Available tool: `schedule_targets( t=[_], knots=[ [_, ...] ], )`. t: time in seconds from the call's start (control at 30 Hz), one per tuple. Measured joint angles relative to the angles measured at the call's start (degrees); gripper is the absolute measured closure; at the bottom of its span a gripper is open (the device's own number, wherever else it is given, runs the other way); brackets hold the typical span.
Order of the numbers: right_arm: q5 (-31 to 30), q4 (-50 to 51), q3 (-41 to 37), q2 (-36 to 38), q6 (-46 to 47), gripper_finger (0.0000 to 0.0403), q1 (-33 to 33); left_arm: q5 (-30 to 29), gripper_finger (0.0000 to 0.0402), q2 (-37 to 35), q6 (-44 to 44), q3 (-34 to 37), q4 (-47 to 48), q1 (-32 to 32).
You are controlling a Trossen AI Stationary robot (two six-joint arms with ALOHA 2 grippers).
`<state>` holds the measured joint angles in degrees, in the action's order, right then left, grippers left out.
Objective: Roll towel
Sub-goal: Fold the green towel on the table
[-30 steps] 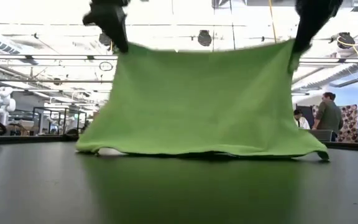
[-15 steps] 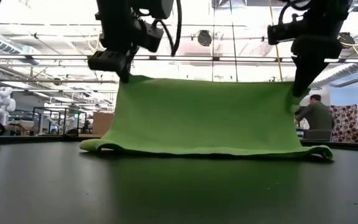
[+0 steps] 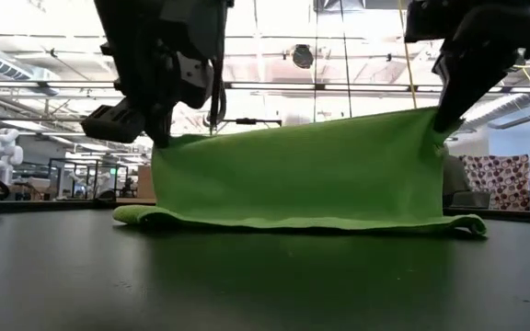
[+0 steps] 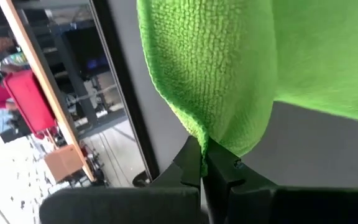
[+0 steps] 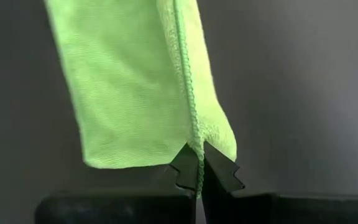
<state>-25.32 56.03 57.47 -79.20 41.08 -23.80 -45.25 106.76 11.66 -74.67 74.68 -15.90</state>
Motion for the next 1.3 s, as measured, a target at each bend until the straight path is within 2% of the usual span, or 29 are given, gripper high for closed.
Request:
schedule_targets(
  t=[0.23, 0.4, 0.6, 0.77, 1.07, 1.17, 1.3],
  knots=[
    [0.0, -3.8, 0.0, -0.6, 0.0, 0.0403, -3.4, 1.1, 0.04, 0.0, 0.0, 0.0, -1.9, -3.7],
    [0.4, -5.2, 0.0, -3.8, -0.7, 0.0403, -4.3, 3.3, 0.04, 0.0, -0.3, 0.0, -3.7, -5.0],
    [6.8, -7.1, 0.0, -9.7, -2.4, 0.0389, -4.9, 9.5, 0.0359, 0.0, -1.5, 0.0, -6.9, -5.4],
    [7.8, -8.2, 0.0, -11.8, -2.3, 0.0348, -7.6, 12.4, 0.0301, 0.0, -1.6, 0.1, -6.8, -6.9],
    [7.7, -8.7, 0.0, -11.1, 0.2, 0.0239, -12.5, 15.1, 0.0201, 0.0, -1.7, 0.1, -6.5, -11.2],
    [7.3, -8.3, 0.0, -11.0, 1.3, 0.0215, -13.4, 15.2, 0.0181, -0.1, -1.6, 0.1, -5.3, -12.1],
    [4.5, -6.5, 0.0, -11.0, 3.4, 0.0204, -13.9, 15.4, 0.0172, -0.1, -0.4, 0.1, -2.4, -13.2]
  ],
)
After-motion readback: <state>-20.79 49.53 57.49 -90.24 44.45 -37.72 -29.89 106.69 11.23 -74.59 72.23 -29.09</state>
